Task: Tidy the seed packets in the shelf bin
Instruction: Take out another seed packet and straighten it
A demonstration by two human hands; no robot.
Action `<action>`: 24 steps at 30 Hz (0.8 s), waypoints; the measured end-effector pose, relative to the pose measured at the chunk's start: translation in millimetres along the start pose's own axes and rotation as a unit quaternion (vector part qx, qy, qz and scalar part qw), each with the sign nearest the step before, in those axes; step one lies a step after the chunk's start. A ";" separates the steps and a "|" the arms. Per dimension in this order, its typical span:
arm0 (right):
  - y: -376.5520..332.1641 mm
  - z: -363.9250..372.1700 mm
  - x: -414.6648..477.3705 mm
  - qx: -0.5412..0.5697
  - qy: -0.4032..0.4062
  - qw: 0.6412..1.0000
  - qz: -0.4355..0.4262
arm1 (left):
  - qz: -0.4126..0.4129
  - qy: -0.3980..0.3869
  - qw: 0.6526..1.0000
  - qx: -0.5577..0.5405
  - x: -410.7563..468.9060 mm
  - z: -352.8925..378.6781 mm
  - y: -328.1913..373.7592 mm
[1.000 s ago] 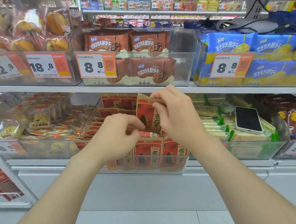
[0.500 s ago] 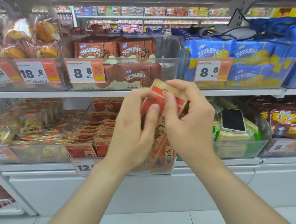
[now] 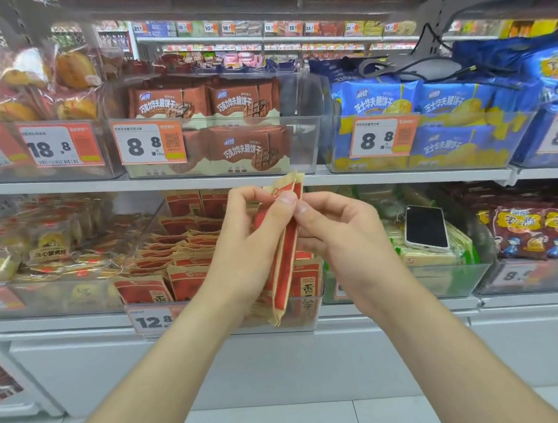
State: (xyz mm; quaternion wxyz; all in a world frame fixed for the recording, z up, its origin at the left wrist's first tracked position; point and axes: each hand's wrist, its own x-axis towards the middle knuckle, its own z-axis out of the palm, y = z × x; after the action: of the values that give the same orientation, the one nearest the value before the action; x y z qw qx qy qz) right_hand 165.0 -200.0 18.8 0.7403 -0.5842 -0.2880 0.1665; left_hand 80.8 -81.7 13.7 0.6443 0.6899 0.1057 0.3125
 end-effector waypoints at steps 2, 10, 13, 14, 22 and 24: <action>-2.9 -2.3 -1.8 -0.004 0.001 1.000 0.001 | 0.017 0.000 0.999 0.039 -0.8 -2.8 -0.4; -2.6 -2.4 -4.1 -0.031 0.026 0.999 -0.022 | 0.039 -0.039 0.997 0.046 -5.4 -1.9 4.0; -4.5 -6.2 -1.2 -0.058 0.007 0.998 -0.032 | 0.023 -0.054 0.998 0.038 -7.4 -3.1 5.6; -4.5 -6.9 -0.7 -0.062 0.004 0.998 -0.033 | 0.020 -0.057 0.998 0.034 -7.5 -4.0 5.1; -3.0 -1.5 -0.6 -0.088 -0.036 0.995 -0.019 | -0.021 -0.018 0.999 -0.025 -2.5 -9.6 10.7; 0.2 0.3 -0.7 -0.126 -0.074 0.989 0.005 | -0.044 -0.006 0.996 -0.081 2.2 -12.4 10.0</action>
State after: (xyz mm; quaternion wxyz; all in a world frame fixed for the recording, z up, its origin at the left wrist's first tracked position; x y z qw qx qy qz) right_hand 164.3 -200.1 18.5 0.6365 -0.6603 -0.3581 0.1750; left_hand 72.9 -71.8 23.6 0.7117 0.6320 0.1065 0.2877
